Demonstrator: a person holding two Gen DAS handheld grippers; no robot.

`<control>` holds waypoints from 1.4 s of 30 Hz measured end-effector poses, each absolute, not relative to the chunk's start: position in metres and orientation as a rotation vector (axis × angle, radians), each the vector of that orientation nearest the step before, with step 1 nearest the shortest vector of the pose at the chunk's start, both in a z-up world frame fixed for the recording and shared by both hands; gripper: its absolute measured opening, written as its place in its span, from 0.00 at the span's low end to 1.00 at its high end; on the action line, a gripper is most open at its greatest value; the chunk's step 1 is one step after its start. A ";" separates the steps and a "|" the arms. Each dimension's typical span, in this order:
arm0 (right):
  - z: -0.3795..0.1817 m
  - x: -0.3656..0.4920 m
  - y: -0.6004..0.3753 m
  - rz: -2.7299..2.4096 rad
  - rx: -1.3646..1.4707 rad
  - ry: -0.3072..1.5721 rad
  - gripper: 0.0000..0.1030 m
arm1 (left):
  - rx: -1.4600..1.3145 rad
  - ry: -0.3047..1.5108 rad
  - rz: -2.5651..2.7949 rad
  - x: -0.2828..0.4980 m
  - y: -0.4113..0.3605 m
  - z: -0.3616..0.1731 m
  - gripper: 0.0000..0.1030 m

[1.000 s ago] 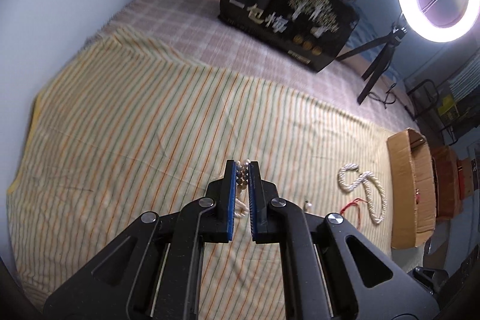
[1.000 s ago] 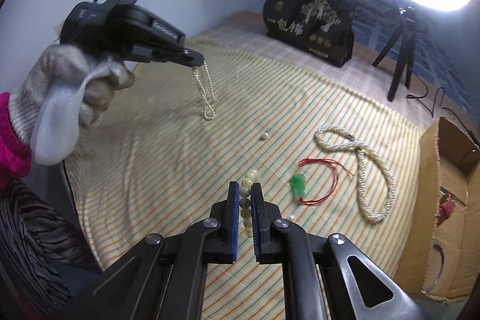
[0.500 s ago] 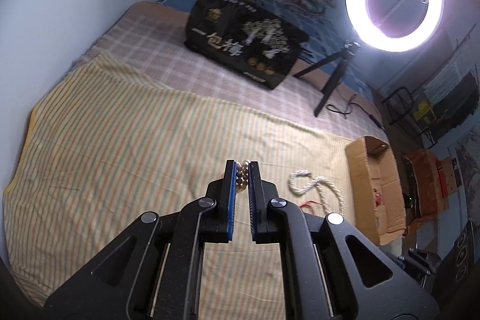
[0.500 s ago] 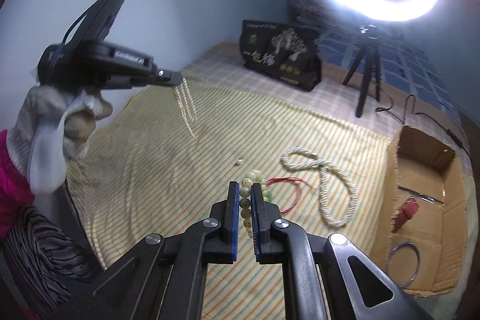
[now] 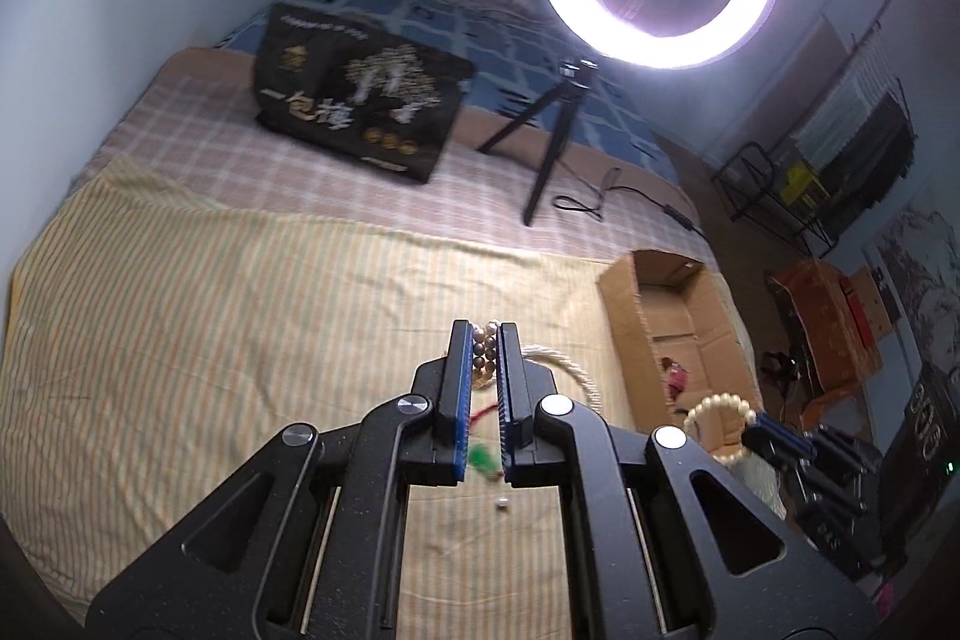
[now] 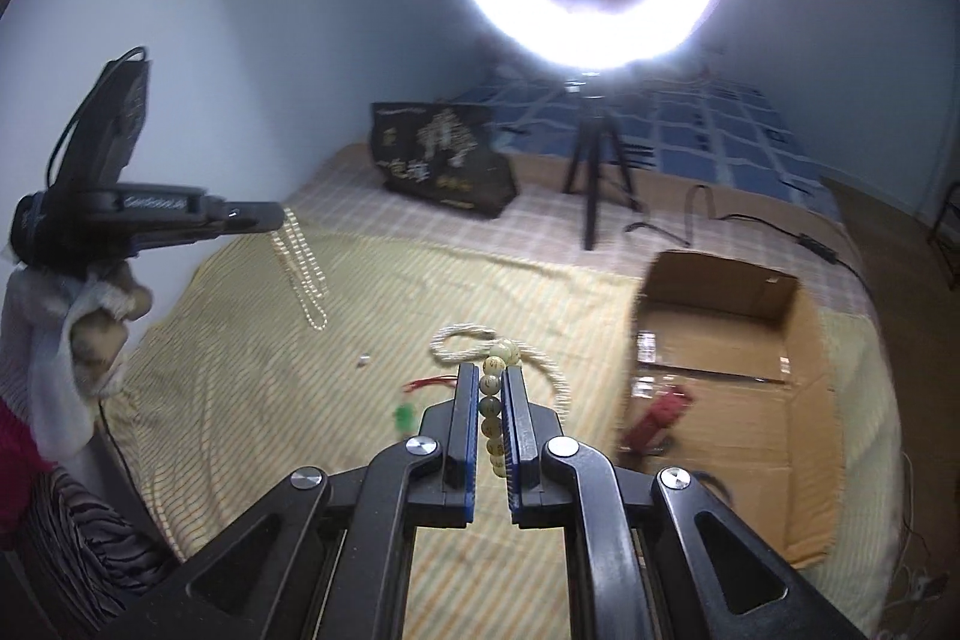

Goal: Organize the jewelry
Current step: 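Lift pearl necklace with left tool while right tool carries bracelet to box, then open left tool releasing necklace into box while right tool releases bracelet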

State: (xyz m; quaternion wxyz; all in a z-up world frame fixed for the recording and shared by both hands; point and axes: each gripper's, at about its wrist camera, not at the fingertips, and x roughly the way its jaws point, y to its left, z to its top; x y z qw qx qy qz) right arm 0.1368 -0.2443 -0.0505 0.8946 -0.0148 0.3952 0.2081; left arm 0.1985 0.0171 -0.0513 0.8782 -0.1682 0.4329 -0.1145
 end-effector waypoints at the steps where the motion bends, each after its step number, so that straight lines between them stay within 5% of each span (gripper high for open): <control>1: -0.050 0.137 -0.252 0.416 -0.025 0.818 0.05 | -0.348 0.901 -0.252 0.198 0.010 -0.050 0.05; 42: -0.080 0.156 -0.400 0.212 0.158 0.894 0.05 | -0.135 0.913 -0.498 0.281 -0.235 -0.045 0.05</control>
